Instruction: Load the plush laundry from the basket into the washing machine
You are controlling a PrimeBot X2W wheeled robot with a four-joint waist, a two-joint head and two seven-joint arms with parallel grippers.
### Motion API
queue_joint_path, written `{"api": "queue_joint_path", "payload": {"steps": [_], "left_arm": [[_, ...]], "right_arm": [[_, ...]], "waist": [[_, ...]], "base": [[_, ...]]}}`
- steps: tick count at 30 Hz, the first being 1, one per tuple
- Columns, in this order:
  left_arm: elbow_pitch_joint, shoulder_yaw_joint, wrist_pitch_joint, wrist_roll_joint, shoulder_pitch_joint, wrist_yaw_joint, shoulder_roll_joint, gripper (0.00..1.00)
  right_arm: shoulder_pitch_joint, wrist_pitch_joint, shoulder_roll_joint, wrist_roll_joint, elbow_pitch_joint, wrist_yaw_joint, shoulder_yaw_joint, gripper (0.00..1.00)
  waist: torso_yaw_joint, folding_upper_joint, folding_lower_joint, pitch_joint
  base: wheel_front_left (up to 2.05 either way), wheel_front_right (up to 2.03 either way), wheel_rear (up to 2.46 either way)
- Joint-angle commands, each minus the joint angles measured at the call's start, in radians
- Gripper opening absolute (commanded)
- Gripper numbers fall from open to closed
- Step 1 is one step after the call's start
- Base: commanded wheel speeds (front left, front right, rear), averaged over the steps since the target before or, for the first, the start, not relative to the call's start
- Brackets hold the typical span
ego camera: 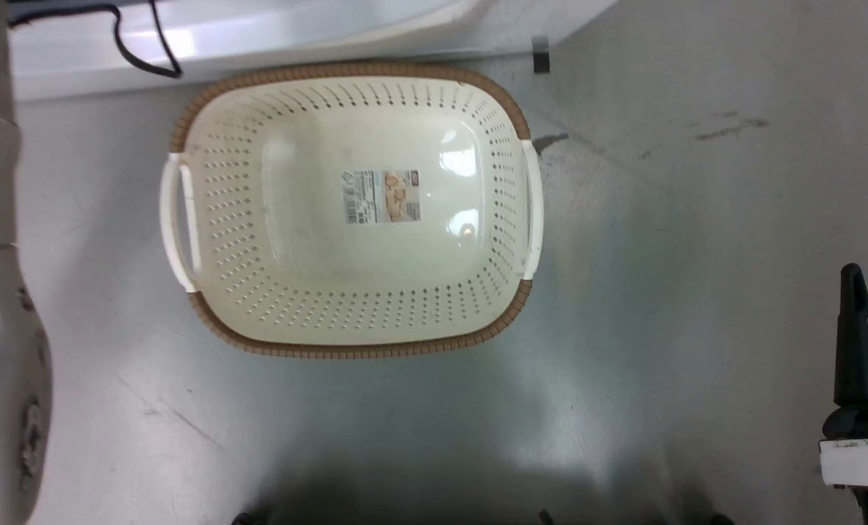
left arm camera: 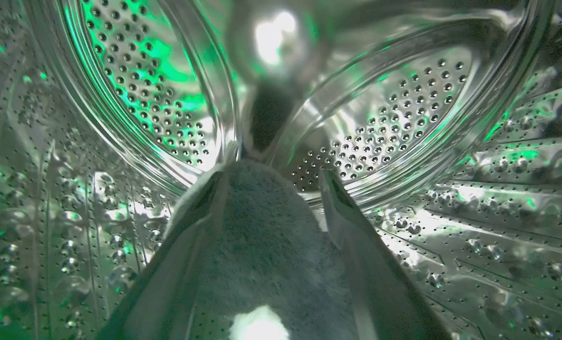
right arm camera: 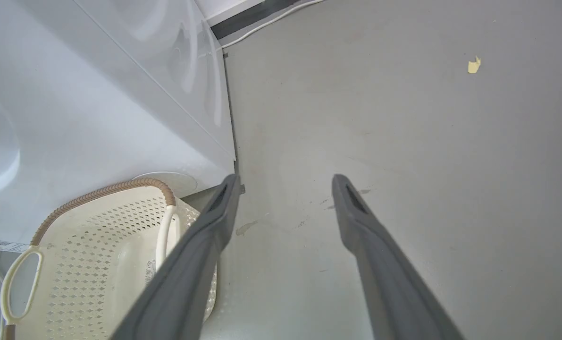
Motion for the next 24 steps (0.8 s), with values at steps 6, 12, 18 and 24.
{"api": "queue_joint_path", "payload": {"steps": [6,12,18,24], "left_arm": [[0.028,-0.026,-0.041,-0.003,0.094,-0.027,-0.031,1.0],[0.049,-0.047,-0.053,-0.016,0.185,-0.052,-0.055,1.0],[0.071,-0.074,-0.049,-0.028,0.286,-0.081,-0.081,1.0],[0.086,-0.102,-0.042,-0.035,0.393,-0.098,-0.101,1.0]], "right_arm": [[-0.018,0.012,-0.011,-0.008,0.004,-0.001,0.004,1.0],[-0.023,0.024,-0.011,-0.016,0.022,-0.001,0.01,1.0],[-0.023,0.034,-0.002,-0.027,0.048,-0.001,0.018,1.0],[-0.012,0.038,0.016,-0.045,0.079,-0.001,0.024,1.0]], "waist": [[0.039,0.0,0.0,-0.088],[0.062,0.0,0.0,-0.184],[0.077,0.0,0.0,-0.294],[0.088,0.0,0.0,-0.406]], "base": [[0.0,0.0,0.0],[0.0,0.0,0.0],[0.0,0.0,0.0],[0.0,0.0,0.0]]}}
